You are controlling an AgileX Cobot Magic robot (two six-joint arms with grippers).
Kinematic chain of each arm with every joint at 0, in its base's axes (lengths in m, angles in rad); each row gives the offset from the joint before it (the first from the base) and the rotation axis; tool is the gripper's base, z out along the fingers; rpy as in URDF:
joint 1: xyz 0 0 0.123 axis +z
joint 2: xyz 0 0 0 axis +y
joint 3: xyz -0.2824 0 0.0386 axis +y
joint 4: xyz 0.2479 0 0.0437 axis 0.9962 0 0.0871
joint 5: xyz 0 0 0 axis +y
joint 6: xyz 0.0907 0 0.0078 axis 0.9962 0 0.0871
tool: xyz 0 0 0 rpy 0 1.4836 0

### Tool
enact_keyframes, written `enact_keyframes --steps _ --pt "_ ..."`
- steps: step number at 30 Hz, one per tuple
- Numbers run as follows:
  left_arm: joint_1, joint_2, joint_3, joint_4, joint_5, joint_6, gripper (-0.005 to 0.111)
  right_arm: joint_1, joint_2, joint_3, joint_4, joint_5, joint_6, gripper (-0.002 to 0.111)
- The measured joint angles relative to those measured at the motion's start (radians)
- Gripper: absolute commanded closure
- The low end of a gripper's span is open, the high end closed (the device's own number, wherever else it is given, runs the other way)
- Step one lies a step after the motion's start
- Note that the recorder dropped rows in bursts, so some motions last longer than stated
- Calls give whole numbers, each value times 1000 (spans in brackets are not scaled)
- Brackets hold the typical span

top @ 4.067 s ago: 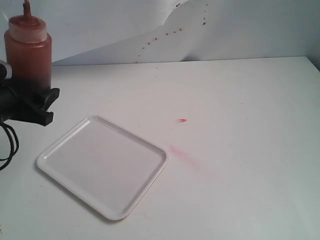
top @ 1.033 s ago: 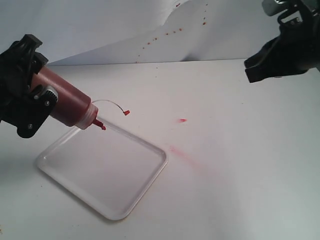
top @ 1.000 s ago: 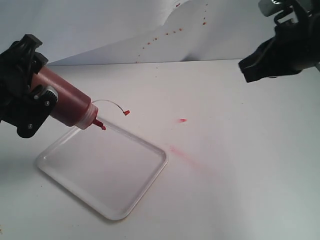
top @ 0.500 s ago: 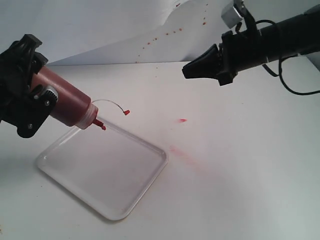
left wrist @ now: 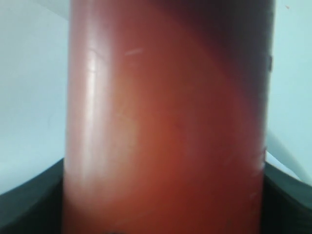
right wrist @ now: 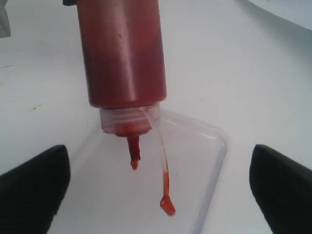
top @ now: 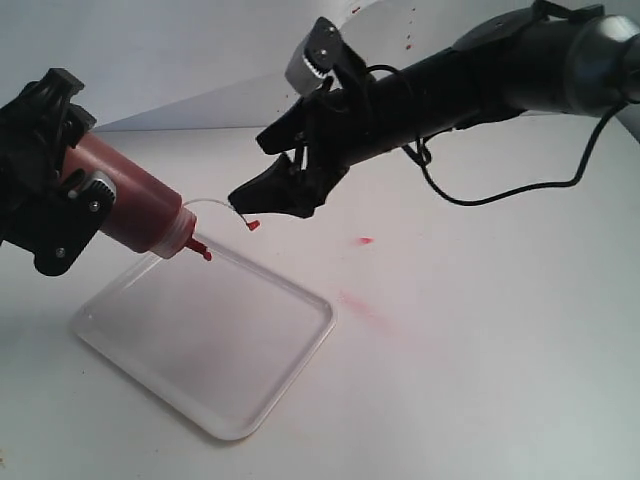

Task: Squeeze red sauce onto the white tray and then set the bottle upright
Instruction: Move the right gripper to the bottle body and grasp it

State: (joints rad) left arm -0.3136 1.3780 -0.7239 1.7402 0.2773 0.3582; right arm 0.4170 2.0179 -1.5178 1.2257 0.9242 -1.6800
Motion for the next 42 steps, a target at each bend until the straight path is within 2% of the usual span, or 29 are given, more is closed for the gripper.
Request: enact_keyframes --steps 10,19,26,33,42 --pt "0 0 0 0 0 0 106 149 0 0 25 -183 -75 17" --pt "0 0 0 0 2 0 106 237 0 -2 73 -304 -82 17" --pt "0 0 0 0 2 0 106 270 2 -2 126 -352 -84 17" --pt "0 0 0 0 -20 2 106 271 33 -2 267 -366 -99 17" --pt "0 0 0 2 -20 62 106 281 49 -2 300 -378 -115 17"
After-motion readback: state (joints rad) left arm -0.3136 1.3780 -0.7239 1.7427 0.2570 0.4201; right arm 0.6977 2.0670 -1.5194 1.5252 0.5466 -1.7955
